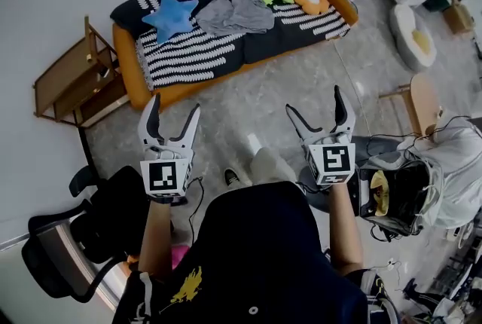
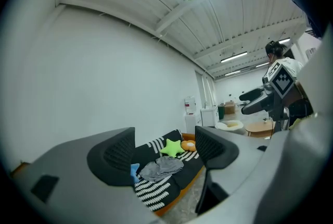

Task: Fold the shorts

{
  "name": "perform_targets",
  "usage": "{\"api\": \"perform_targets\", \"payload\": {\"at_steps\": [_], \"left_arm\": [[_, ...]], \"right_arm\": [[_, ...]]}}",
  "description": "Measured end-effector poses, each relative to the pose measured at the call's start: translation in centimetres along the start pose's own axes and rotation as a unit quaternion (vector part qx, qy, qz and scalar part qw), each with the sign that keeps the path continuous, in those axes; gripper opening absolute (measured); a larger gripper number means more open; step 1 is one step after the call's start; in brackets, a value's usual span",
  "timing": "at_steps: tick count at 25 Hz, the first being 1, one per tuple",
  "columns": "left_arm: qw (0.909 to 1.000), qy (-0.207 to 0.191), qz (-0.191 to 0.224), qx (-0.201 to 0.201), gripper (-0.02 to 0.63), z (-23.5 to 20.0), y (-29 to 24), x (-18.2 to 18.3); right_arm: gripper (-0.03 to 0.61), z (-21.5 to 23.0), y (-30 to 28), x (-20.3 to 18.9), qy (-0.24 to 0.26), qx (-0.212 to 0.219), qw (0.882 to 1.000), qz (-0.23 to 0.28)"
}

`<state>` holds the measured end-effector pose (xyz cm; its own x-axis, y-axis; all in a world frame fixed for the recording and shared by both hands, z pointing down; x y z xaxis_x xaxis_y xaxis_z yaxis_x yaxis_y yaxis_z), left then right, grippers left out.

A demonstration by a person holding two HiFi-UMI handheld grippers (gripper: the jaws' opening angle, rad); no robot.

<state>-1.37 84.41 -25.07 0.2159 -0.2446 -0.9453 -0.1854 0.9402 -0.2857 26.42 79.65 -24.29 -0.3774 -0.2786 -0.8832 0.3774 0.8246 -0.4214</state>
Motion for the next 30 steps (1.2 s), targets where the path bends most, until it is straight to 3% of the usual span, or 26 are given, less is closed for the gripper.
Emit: {"api": "perform_targets", "payload": {"at_steps": [3,5,9,13,16,20,23,27,30], "left_arm": [[0.9999,0.002,0.003,-0.016,0.36,0.1,-2.2,-0.3],[0.9997,0.004,0.002,-0.023,0.36,0.2,-3.9,-0.3],[0.9996,-0.001,-0.004,-0.027,0.36,-0.8,-10.2,1.1],[0.9993,-0.023,-0.023,-0.021,0.36,-2.0,-19.9,2.7],[0.9998,-0.006,-0.02,-0.007,0.359,-3.4,-28.9,5.0],[0.9971,-0.026,-0.069,-0.017,0.359,-4.6,-40.7,6.2],[0.9975,0.0,-0.071,-0.001,0.359,-4.4,-47.2,7.7],[0.9959,0.001,-0.091,0.003,0.354,-6.0,-53.8,5.9],[0.9918,0.0,-0.128,-0.008,0.354,-7.9,-58.4,1.0]], "right_arm": [[0.514,0.8,-1.7,-0.6,-0.004,-0.012,1.0,-0.002],[0.47,1.8,-3.5,-1.0,-0.017,-0.019,1.0,0.002],[0.468,5.4,-10.3,-0.8,-0.04,-0.018,0.999,0.001],[0.452,10.9,-20.2,-0.6,-0.049,-0.008,0.999,0.0],[0.451,15.2,-28.5,-0.2,-0.047,0.021,0.999,-0.016],[0.427,20.8,-38.7,1.8,-0.028,0.05,0.997,-0.042],[0.395,24.5,-43.9,2.4,-0.025,0.056,0.997,-0.048],[0.354,26.3,-51.1,0.7,-0.012,0.062,0.995,-0.083],[0.309,26.0,-56.4,-1.3,0.007,0.07,0.991,-0.115]]}}
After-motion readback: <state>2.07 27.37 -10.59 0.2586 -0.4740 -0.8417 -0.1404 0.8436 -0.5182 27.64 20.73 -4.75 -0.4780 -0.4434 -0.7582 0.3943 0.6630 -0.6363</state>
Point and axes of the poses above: the fingertips, and each gripper's own axes: y backward along the fingers, z to its right, x out of its top, the point moved 1 cm from there along y, backward along the fingers, and after that the axes turned 12 degrees about -z, right-handed, at the moved point
